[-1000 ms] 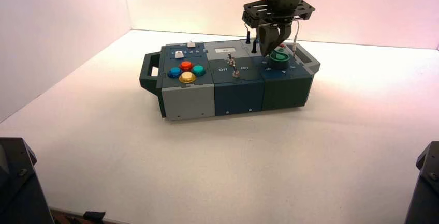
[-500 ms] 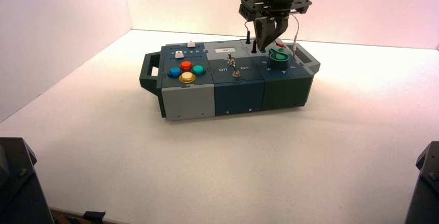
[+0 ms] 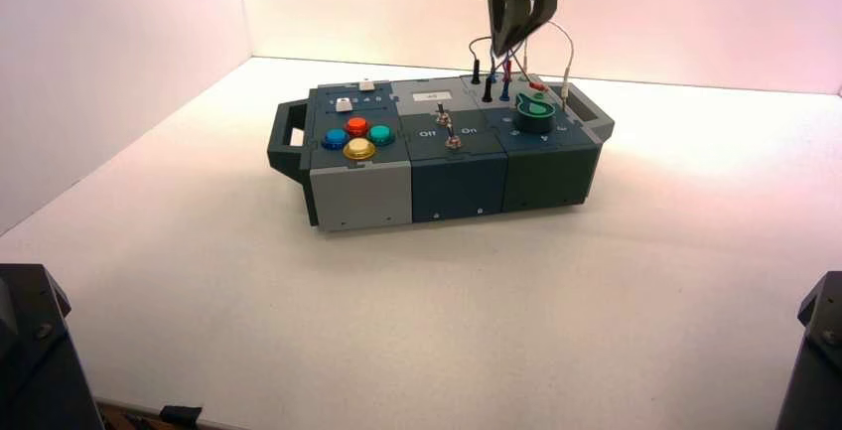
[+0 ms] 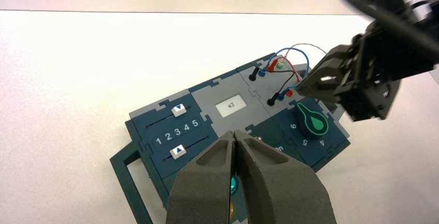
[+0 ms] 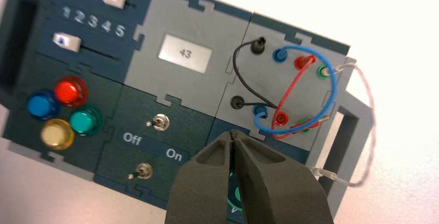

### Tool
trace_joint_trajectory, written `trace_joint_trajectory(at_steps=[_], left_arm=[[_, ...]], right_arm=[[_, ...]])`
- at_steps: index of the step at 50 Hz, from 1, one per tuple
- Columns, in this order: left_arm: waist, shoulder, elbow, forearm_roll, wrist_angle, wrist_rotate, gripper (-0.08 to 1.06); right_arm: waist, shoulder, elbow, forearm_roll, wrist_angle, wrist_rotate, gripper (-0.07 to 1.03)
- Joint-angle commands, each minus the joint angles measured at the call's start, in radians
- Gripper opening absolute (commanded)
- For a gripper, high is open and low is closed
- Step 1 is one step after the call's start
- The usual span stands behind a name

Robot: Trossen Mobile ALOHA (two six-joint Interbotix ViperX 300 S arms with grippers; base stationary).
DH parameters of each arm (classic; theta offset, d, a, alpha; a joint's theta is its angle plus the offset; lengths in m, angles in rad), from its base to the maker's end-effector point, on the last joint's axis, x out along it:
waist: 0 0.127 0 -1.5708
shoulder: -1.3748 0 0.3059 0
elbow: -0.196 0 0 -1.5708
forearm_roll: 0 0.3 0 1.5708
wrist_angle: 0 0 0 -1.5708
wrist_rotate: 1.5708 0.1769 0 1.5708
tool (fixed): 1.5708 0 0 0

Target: Turn the knob to position 1.

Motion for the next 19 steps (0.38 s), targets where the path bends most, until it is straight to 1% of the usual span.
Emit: trace_joint_trajectory(at_steps=[1,11,19], left_arm=[[0.009,-0.008,-0.017,0.000,-0.006,0.000,-0.02],[0.009,-0.006,-0.011,0.002,-0.006,-0.002,-0.02],[0.008,-0.008,-0.014,0.000,-0.006,-0.003,-0.02]], right_arm=[[0.003,-0.069,-0.028,0.009,-0.002,0.002,-0.02],[0.003,-0.098,-0.029,0.011,0.015,0.011,-0.02],[0.003,-0.098,-0.025,0.011,0.025,0.011,-0.02]])
